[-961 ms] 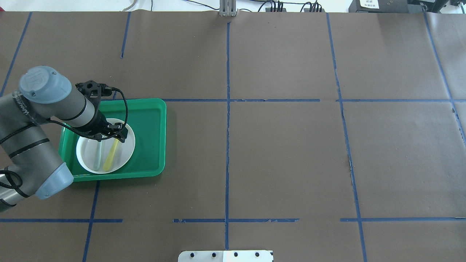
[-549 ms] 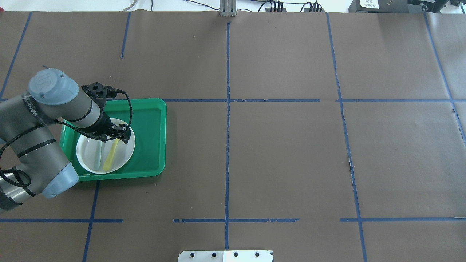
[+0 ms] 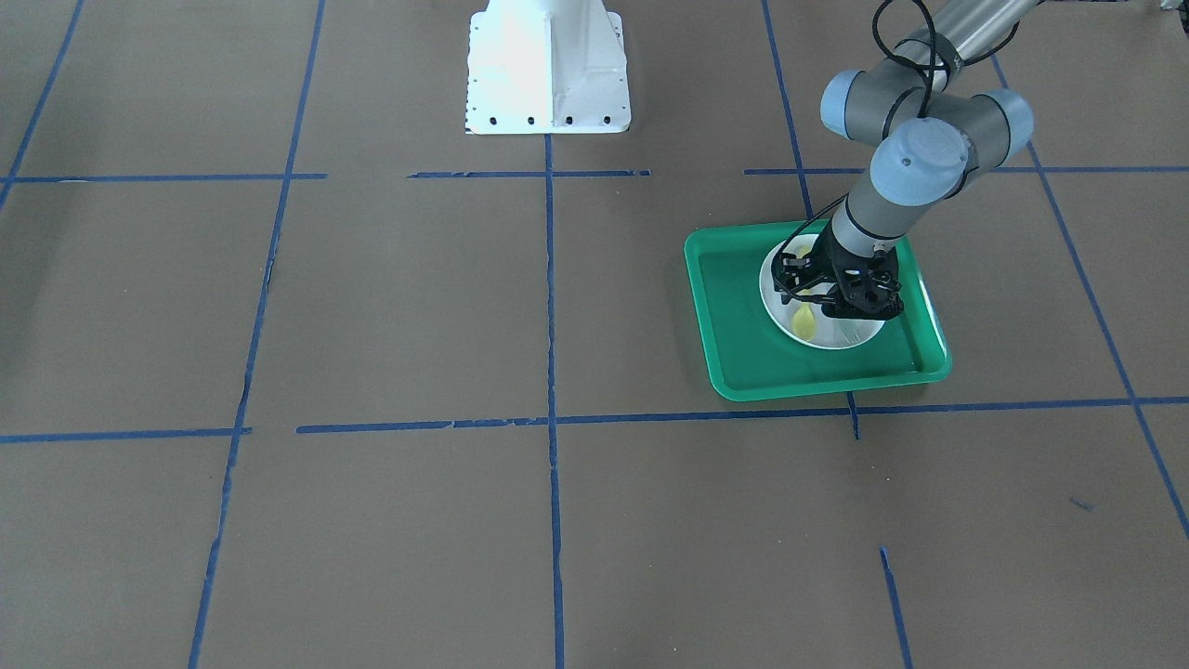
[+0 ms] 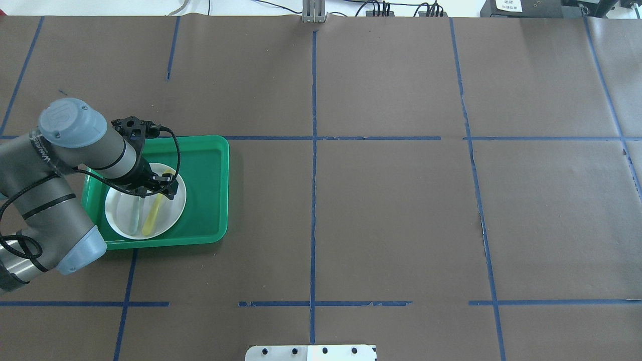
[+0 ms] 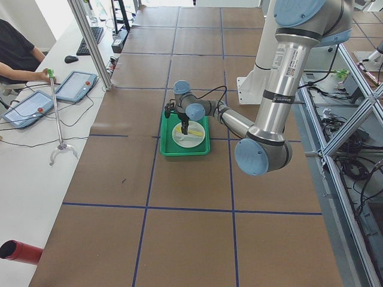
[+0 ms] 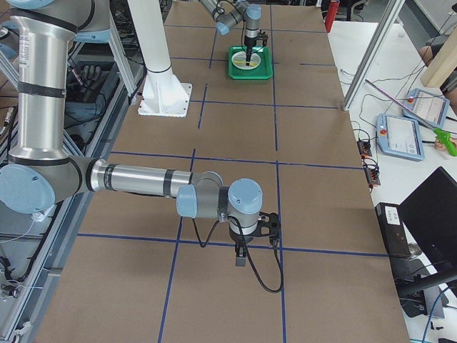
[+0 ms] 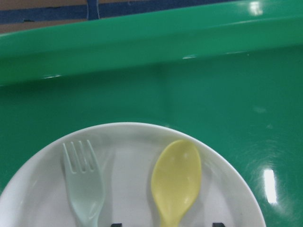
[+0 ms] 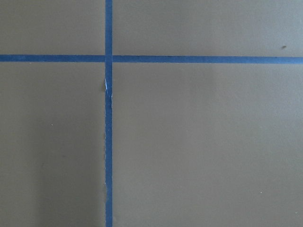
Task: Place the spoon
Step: 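Close the left gripper on the yellow spoon's handle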
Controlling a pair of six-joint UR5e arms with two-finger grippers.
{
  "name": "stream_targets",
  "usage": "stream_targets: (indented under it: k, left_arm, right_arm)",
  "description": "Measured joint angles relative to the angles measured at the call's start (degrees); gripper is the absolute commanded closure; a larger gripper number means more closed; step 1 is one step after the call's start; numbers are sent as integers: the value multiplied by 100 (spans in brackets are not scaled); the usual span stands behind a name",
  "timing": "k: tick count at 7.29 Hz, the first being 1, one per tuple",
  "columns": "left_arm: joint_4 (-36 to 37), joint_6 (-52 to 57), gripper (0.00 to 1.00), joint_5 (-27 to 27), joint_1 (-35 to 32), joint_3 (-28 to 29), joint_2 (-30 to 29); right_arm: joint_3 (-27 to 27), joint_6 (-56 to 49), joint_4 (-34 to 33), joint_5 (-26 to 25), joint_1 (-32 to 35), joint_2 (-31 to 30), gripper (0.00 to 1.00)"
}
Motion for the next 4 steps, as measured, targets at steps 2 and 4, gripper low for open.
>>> stream_targets:
  k: [2, 4]
  left_arm:
    - [-1, -1, 29, -1, 10, 3, 3]
    - [-1, -7, 29, -1, 38, 9, 7]
  right_arm:
    - [0, 0, 0, 0, 0, 0, 0]
    - [0, 0, 0, 0, 0, 0, 0]
